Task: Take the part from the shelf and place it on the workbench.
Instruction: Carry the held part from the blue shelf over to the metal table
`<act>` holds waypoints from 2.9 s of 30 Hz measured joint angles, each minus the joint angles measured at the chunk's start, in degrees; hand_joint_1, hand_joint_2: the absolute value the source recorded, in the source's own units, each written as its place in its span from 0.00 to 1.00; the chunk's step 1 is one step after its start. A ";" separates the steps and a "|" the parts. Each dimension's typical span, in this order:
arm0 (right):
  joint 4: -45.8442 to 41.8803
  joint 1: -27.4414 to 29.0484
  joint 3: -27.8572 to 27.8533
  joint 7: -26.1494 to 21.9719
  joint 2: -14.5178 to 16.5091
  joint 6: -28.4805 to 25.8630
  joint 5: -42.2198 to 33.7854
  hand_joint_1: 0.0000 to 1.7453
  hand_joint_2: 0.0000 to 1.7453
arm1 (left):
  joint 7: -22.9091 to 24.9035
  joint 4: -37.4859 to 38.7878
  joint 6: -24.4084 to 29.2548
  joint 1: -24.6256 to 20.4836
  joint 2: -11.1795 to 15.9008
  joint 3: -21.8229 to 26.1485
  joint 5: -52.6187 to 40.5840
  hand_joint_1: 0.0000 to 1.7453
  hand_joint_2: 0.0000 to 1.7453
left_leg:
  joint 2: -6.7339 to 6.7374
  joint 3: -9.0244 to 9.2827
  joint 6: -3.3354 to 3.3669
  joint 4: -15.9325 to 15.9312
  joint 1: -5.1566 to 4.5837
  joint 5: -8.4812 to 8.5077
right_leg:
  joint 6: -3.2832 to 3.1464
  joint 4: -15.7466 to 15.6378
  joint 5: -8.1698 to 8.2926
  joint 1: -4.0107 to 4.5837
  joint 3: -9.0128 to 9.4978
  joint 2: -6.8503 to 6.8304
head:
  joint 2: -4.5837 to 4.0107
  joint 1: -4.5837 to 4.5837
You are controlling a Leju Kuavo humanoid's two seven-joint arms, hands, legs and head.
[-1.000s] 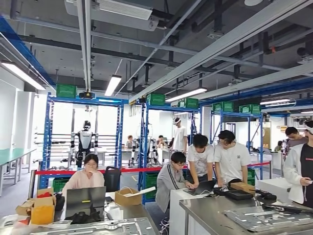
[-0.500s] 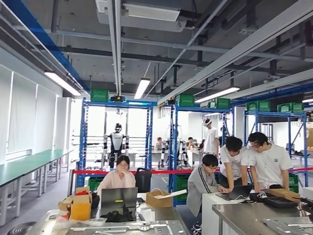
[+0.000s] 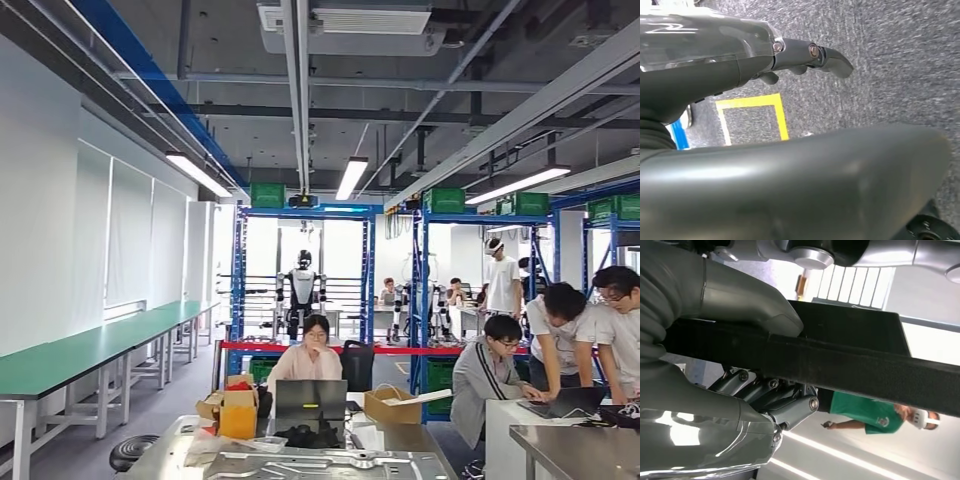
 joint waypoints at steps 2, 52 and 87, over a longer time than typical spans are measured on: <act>-0.01 0.03 -0.03 -0.02 0.09 0.04 -0.03 1.00 1.00 | -0.06 0.00 -0.04 0.14 0.01 0.00 0.00 0.00 1.00 | -0.12 0.09 0.98 -0.01 -0.17 -0.14 | 0.65 0.00 -0.29 -0.34 0.18 0.37 | 0.00 -0.02; -0.76 1.73 -2.45 -0.58 1.47 0.54 0.20 1.00 1.00 | -1.40 -0.08 -0.33 -0.25 -0.95 -0.59 -0.02 0.00 1.00 | -0.90 1.40 0.67 8.88 -0.77 -8.29 | -3.62 -1.74 2.11 1.46 -0.29 3.48 | 0.00 0.07; -0.57 3.00 -3.75 0.32 2.56 0.58 -0.69 1.00 1.00 | -2.04 -0.08 -0.49 0.30 -0.50 -0.63 0.02 0.00 1.00 | -0.90 -2.76 -0.73 8.66 0.28 -6.71 | -2.73 -3.00 0.60 0.96 2.53 4.04 | 0.02 0.09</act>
